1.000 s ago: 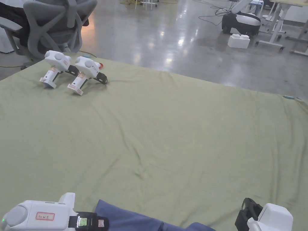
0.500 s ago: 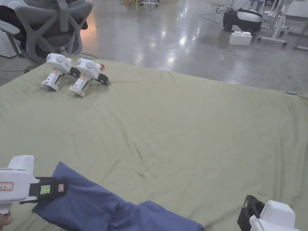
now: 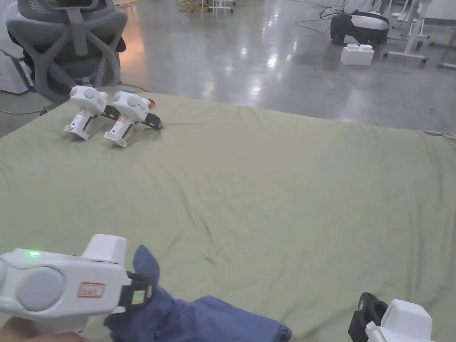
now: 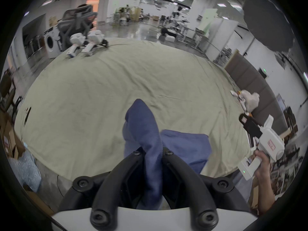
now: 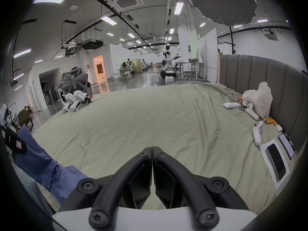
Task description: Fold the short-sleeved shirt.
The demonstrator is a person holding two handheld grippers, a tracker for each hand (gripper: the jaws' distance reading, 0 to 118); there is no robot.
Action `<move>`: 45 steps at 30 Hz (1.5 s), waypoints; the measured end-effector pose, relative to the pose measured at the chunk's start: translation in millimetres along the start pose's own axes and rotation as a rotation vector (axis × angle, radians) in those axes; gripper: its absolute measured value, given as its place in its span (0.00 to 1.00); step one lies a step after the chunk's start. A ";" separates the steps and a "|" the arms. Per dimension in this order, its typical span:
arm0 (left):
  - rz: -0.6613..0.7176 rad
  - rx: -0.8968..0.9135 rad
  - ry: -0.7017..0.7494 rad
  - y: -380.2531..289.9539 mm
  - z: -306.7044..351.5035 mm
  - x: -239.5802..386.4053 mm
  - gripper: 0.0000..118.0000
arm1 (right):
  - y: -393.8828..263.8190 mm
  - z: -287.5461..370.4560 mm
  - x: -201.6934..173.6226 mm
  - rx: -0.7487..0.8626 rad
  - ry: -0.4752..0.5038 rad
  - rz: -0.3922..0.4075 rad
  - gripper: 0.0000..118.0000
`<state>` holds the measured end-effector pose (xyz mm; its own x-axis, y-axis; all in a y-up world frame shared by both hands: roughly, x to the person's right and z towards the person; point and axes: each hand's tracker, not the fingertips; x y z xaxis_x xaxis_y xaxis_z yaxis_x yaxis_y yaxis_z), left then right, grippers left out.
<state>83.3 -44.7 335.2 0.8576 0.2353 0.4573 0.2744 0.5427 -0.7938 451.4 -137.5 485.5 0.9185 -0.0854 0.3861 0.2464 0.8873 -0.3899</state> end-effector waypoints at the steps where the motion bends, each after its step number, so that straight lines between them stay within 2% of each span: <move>1: -0.025 -0.010 -0.003 -1.2 -10.2 0.7 0.11 | -0.7 -0.1 1.2 -0.002 -0.003 -0.002 0.00; 5: -0.067 -0.072 -0.071 -10.6 -41.3 40.4 0.11 | -3.3 -0.3 5.3 -0.006 -0.012 -0.008 0.00; 12: -0.080 -0.123 -0.085 -26.8 -104.9 96.3 0.11 | -8.8 1.3 12.0 -0.021 -0.023 -0.025 0.00; 19: -0.051 -0.160 -0.078 -39.5 -139.4 108.9 0.13 | -11.7 4.5 17.0 -0.031 -0.029 -0.021 0.00; 20: -0.045 -0.161 -0.080 -40.2 -141.2 107.0 0.20 | -11.6 4.8 17.5 -0.032 -0.029 -0.021 0.00; 24: 0.057 -0.143 -0.220 -34.5 -131.8 91.7 0.68 | -10.3 7.3 19.3 -0.031 -0.031 -0.019 0.00; 25: 0.066 -0.121 -0.233 -32.2 -124.4 88.2 0.71 | -9.6 8.2 19.8 -0.030 -0.032 -0.018 0.00; 29: 0.069 -0.070 -0.232 -26.9 -101.8 73.3 0.68 | -5.6 11.4 20.9 -0.025 -0.032 -0.012 0.00; 30: 0.075 -0.064 -0.233 -26.8 -101.1 69.4 0.62 | -4.6 12.1 20.6 -0.023 -0.031 -0.012 0.00; 31: 0.075 -0.065 -0.234 -27.8 -102.8 66.7 0.52 | -3.7 12.4 19.9 -0.022 -0.030 -0.010 0.00; 32: 0.074 -0.074 -0.230 -29.1 -107.6 65.6 0.39 | -3.1 12.8 19.2 -0.019 -0.029 -0.008 0.00; 33: 0.068 -0.103 -0.215 -32.2 -113.6 67.4 0.18 | -2.3 12.9 17.9 -0.018 -0.029 -0.005 0.00; 34: 0.065 -0.123 -0.206 -36.5 -120.7 69.0 0.07 | -1.7 12.9 16.8 -0.017 -0.027 -0.002 0.00; 38: 0.077 -0.217 -0.318 -57.2 -153.2 79.4 0.04 | -0.1 15.3 11.1 -0.012 -0.021 0.004 0.00; 42: 0.067 -0.208 -0.307 -79.0 -180.6 82.9 0.03 | 1.5 18.9 5.0 -0.006 -0.013 0.019 0.00; 45: 0.141 -0.163 -0.369 -82.3 -177.7 71.3 0.03 | 4.4 22.2 1.7 0.013 -0.009 0.028 0.00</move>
<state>199.2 -215.8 361.9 0.6864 0.5874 0.4287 0.2559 0.3566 -0.8985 447.2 -123.7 503.0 0.9222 -0.0560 0.3826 0.2162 0.8950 -0.3902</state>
